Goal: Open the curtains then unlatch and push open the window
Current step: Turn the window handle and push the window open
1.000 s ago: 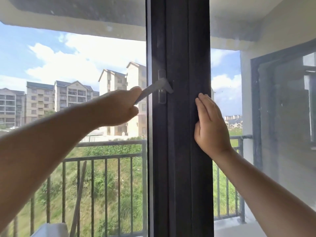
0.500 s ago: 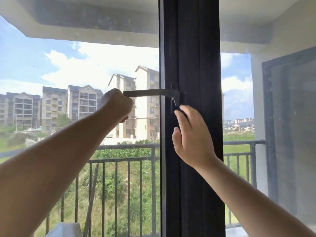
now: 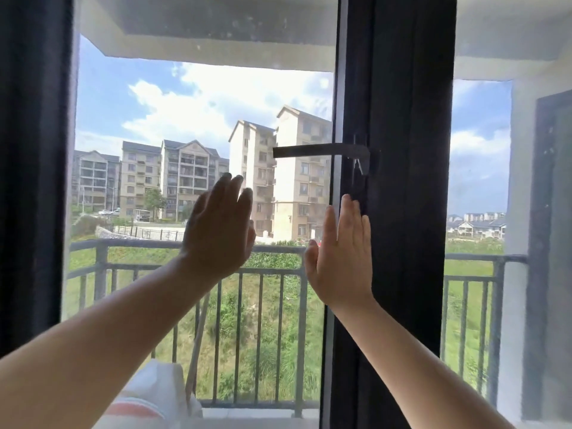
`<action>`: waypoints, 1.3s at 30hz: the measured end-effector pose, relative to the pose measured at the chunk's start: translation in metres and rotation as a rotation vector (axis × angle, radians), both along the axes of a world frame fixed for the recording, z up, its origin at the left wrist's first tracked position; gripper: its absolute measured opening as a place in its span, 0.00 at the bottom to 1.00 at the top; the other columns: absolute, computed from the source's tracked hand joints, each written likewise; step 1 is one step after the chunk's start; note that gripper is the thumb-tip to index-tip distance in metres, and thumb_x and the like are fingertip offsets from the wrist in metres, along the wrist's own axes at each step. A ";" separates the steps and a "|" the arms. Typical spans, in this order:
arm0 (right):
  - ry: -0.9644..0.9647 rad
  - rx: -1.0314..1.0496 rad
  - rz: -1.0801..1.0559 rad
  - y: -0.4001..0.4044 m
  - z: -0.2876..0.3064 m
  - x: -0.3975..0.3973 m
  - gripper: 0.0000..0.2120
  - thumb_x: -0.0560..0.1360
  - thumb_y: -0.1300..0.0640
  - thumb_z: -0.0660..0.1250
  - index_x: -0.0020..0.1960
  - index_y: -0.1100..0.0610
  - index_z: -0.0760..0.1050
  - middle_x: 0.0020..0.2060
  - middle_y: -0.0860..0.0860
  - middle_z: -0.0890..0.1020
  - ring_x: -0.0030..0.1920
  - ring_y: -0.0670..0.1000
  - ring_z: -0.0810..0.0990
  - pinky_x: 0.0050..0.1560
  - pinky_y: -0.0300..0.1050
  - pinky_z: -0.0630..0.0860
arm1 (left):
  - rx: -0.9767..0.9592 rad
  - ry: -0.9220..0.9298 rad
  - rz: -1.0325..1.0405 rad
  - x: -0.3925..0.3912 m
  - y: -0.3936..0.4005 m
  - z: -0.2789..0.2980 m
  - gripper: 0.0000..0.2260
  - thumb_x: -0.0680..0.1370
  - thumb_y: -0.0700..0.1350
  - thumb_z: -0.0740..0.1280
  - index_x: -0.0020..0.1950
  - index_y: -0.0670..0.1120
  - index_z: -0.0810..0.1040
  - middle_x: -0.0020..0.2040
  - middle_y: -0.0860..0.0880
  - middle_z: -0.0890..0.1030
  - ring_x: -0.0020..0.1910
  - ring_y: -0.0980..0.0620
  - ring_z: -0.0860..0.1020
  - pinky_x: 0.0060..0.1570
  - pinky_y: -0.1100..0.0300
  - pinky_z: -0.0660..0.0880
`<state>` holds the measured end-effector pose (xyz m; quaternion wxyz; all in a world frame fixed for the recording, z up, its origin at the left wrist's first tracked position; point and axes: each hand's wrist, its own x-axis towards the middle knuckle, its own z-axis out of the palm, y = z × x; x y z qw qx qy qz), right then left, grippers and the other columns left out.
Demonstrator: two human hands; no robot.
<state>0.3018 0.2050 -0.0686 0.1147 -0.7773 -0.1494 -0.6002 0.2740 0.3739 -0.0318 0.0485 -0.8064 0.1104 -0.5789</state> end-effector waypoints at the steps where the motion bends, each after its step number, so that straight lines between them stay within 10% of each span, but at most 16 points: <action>1: 0.012 0.018 0.008 0.003 -0.003 0.002 0.27 0.73 0.59 0.60 0.68 0.66 0.54 0.70 0.66 0.56 0.71 0.63 0.52 0.68 0.53 0.41 | 0.027 0.005 0.006 0.002 0.005 -0.006 0.21 0.70 0.38 0.66 0.60 0.31 0.68 0.62 0.29 0.71 0.63 0.31 0.68 0.60 0.37 0.68; 8: -0.006 0.039 -0.054 0.009 -0.022 0.014 0.29 0.70 0.64 0.64 0.67 0.68 0.56 0.68 0.69 0.60 0.68 0.63 0.50 0.67 0.62 0.48 | 0.118 0.122 0.008 0.014 0.034 -0.037 0.30 0.67 0.42 0.72 0.64 0.32 0.64 0.66 0.31 0.67 0.65 0.32 0.65 0.60 0.35 0.64; 12: -0.071 0.024 -0.068 0.008 -0.022 0.020 0.31 0.74 0.59 0.52 0.70 0.58 0.36 0.69 0.64 0.52 0.70 0.60 0.47 0.70 0.53 0.46 | 0.171 0.117 -0.023 0.021 0.046 -0.039 0.32 0.67 0.44 0.72 0.65 0.33 0.63 0.66 0.32 0.67 0.64 0.33 0.66 0.58 0.35 0.66; 21: -0.133 0.057 -0.170 0.015 -0.021 0.036 0.19 0.73 0.64 0.55 0.63 0.67 0.63 0.67 0.70 0.62 0.68 0.68 0.58 0.67 0.59 0.50 | 0.230 -0.039 -0.029 0.056 0.060 -0.052 0.26 0.76 0.52 0.50 0.68 0.36 0.58 0.69 0.36 0.65 0.68 0.39 0.60 0.69 0.48 0.54; 39: -0.151 0.066 -0.055 0.024 -0.022 0.134 0.17 0.75 0.62 0.54 0.61 0.68 0.67 0.64 0.71 0.65 0.66 0.69 0.61 0.66 0.66 0.59 | 0.301 -0.153 0.259 0.116 0.066 -0.055 0.27 0.76 0.54 0.48 0.68 0.37 0.60 0.69 0.39 0.67 0.68 0.42 0.64 0.66 0.48 0.64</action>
